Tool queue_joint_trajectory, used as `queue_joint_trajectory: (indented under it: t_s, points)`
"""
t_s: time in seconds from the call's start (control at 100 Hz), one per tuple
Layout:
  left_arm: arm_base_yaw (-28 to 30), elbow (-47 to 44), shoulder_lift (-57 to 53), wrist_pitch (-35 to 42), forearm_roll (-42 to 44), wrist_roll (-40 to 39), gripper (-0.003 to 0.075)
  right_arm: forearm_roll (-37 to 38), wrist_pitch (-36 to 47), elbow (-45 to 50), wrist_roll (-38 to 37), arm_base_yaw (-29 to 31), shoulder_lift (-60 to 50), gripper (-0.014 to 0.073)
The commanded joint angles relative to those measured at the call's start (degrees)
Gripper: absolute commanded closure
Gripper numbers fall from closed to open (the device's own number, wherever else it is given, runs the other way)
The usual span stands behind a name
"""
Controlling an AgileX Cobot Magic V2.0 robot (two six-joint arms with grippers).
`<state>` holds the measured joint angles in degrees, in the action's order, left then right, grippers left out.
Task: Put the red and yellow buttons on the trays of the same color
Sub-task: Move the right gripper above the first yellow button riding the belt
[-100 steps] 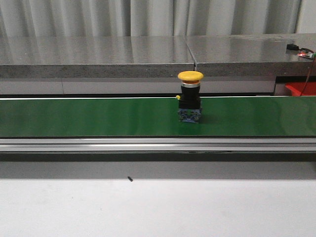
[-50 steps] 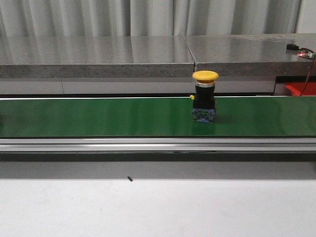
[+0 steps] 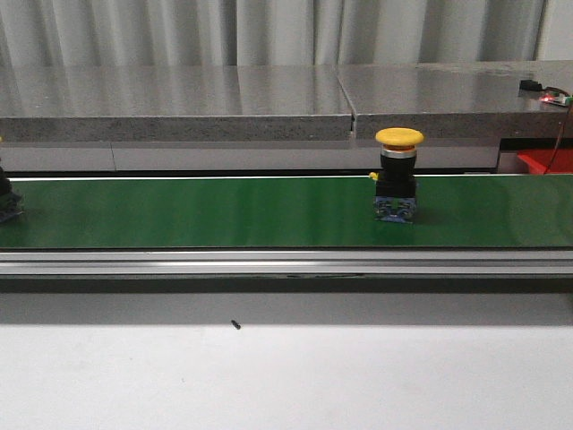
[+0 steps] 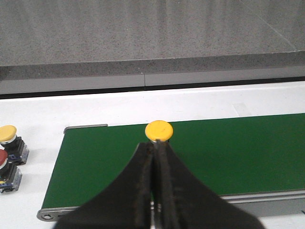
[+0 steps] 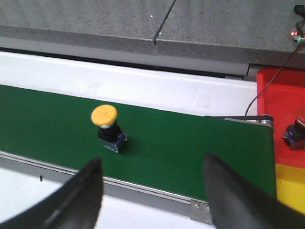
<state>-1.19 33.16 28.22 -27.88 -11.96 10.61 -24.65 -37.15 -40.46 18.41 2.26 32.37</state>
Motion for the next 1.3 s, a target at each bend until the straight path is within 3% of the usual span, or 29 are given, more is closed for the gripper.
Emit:
queue_joint_trajectory:
  t_s: [0.0, 0.41, 0.87, 1.29]
  points:
    - [-0.4, 1.5, 0.3, 4.8, -0.6, -0.1, 0.0741, -2.2, 5.3, -1.6, 0.6, 0.0, 0.3, -0.0024]
    - [-0.4, 1.5, 0.3, 4.8, -0.6, -0.1, 0.0741, -2.2, -3.0, -11.5, 1.2, -0.2, 20.1, -0.002]
    - [-0.4, 1.5, 0.3, 4.8, -0.6, -0.1, 0.0741, -2.0, -1.0, -18.9, 1.8, -7.0, 41.4, -0.002]
    - [-0.4, 1.5, 0.3, 4.8, -0.6, -0.1, 0.0741, -1.0, 0.1, -25.1, 2.5, -7.6, 51.8, -0.002]
